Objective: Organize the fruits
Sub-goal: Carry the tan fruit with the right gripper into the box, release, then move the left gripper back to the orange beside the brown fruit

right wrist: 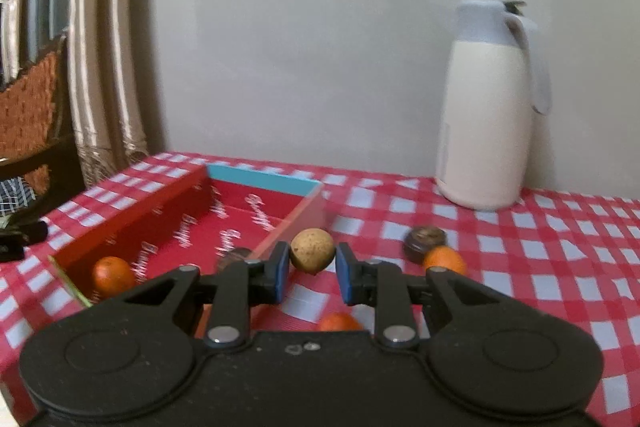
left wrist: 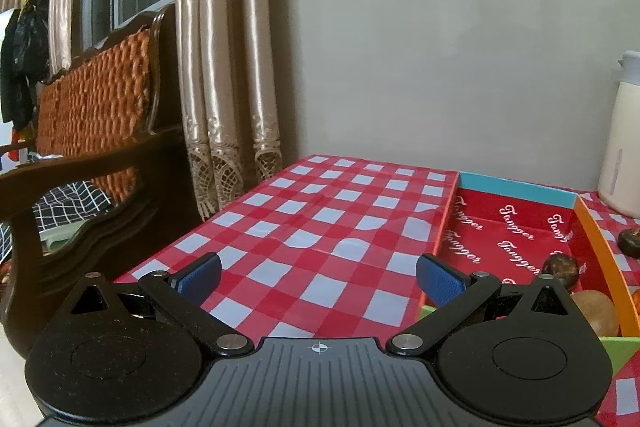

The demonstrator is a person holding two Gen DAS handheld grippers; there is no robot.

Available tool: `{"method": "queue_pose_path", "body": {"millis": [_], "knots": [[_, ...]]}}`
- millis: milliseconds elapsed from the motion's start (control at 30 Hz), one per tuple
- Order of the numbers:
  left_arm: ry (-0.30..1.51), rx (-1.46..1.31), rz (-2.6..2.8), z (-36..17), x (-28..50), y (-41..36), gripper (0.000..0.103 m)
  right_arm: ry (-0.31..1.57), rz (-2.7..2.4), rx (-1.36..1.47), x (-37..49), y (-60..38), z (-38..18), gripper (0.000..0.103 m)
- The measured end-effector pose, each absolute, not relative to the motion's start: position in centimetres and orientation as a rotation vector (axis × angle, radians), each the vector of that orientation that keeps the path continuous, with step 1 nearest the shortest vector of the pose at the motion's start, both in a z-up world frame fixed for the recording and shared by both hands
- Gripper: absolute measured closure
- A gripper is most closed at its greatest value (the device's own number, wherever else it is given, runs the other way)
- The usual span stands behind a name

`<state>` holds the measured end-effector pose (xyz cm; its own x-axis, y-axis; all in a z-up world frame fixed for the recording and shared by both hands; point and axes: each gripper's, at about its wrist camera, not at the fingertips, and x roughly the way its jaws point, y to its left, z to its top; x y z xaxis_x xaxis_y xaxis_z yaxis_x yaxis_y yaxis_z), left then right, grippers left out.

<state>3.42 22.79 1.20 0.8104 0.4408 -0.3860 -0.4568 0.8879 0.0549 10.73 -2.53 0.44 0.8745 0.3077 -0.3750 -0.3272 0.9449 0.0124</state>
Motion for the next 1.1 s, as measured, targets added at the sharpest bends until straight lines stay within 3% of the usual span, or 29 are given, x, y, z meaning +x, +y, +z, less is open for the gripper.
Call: {"method": "queue_pose_path", "body": {"millis": [633,833,900,933,967,1000,1033,1100], "knots": [[0.415,-0.036,0.493,0.6,2.2,24.8,0.0,0.411,0.401,-0.066,11.0,3.2,-1.2,0.079],[0.415,-0.045,0.5,0.6,1.8,25.3,0.0,0.373,0.374,-0.06,10.6,2.9,-1.2,0.072],[0.412,-0.044,0.496,0.7,1.8,25.2,0.0,0.357,0.34,-0.035,10.7,2.0,-0.9,0.063],[0.411,-0.046,0.493,0.7,1.8,25.2,0.0,0.352,0.325,-0.017,10.7,1.6,-0.8,0.052],[0.41,-0.047,0.488,0.7,1.8,25.0,0.0,0.343,0.302,0.019,10.7,0.7,-0.6,0.032],[0.409,-0.047,0.483,0.8,1.9,24.9,0.0,0.333,0.281,0.049,10.7,0.0,-0.5,0.023],[0.408,-0.045,0.477,0.8,2.0,24.6,0.0,0.326,0.265,0.08,10.7,-0.8,-0.4,0.018],[0.404,-0.037,0.462,0.9,2.1,24.0,0.0,0.324,0.236,0.11,10.9,-2.2,-0.1,0.018]]}}
